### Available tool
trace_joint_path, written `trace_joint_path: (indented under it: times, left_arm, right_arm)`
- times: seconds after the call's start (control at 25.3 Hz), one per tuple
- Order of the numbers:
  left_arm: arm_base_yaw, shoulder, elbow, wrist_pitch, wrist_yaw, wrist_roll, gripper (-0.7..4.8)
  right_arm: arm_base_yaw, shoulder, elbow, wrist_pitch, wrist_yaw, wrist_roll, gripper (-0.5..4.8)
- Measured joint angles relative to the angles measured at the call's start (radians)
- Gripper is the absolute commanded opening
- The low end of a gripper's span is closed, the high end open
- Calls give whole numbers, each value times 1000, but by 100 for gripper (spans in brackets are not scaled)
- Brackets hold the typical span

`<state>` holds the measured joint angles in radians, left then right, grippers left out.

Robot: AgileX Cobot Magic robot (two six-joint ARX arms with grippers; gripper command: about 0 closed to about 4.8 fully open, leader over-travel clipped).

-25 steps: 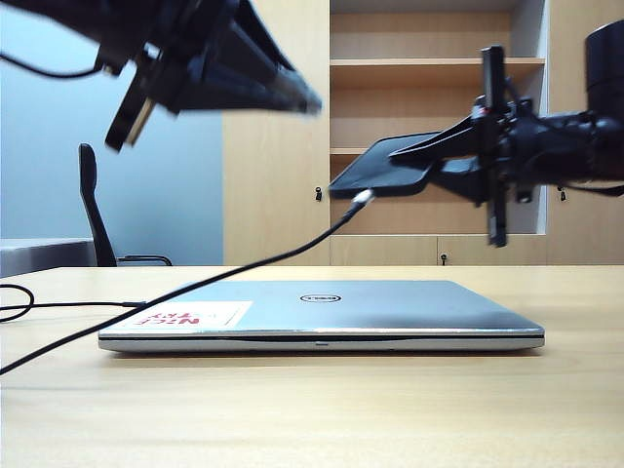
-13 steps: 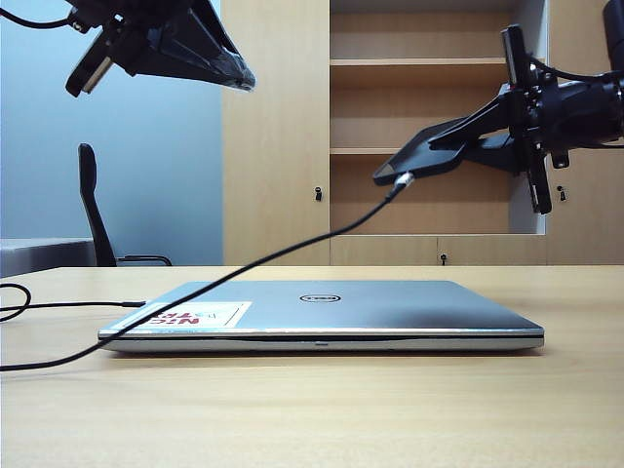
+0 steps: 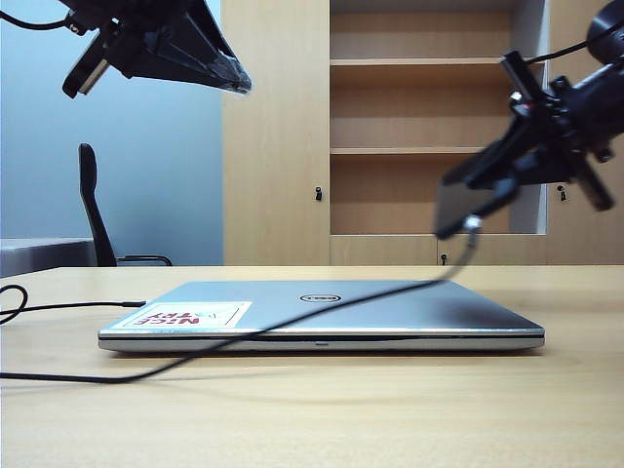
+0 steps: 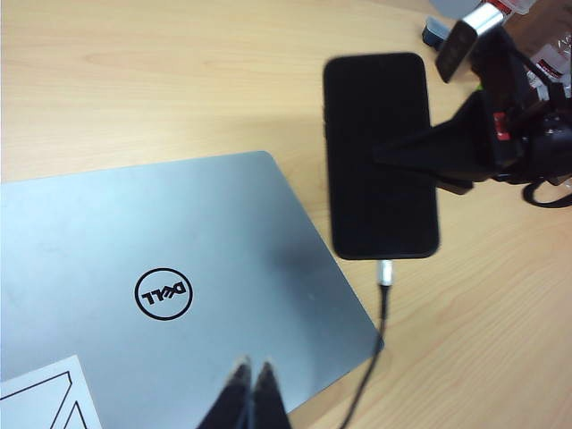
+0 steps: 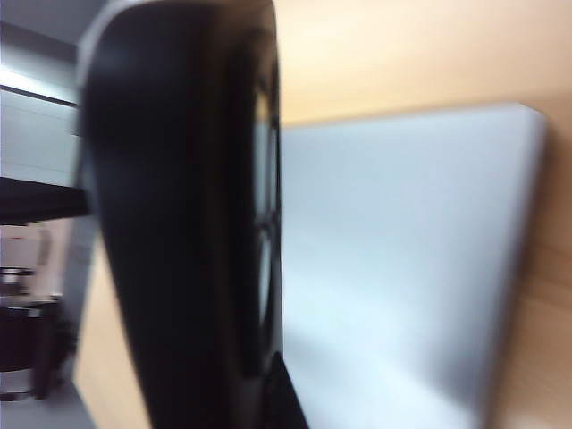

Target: Pick up the charging cable and the phone, plug the charging cable into the charging port on the phone, and finally place them back on the table.

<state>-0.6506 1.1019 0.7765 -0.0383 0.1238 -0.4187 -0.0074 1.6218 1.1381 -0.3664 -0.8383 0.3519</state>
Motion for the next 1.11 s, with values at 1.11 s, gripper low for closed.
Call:
trace_joint_path:
  times: [1.11]
  left_arm:
    - [0, 0, 0, 0, 0, 0, -6]
  right_arm:
    - [-134, 142, 46, -279, 66, -215, -6]
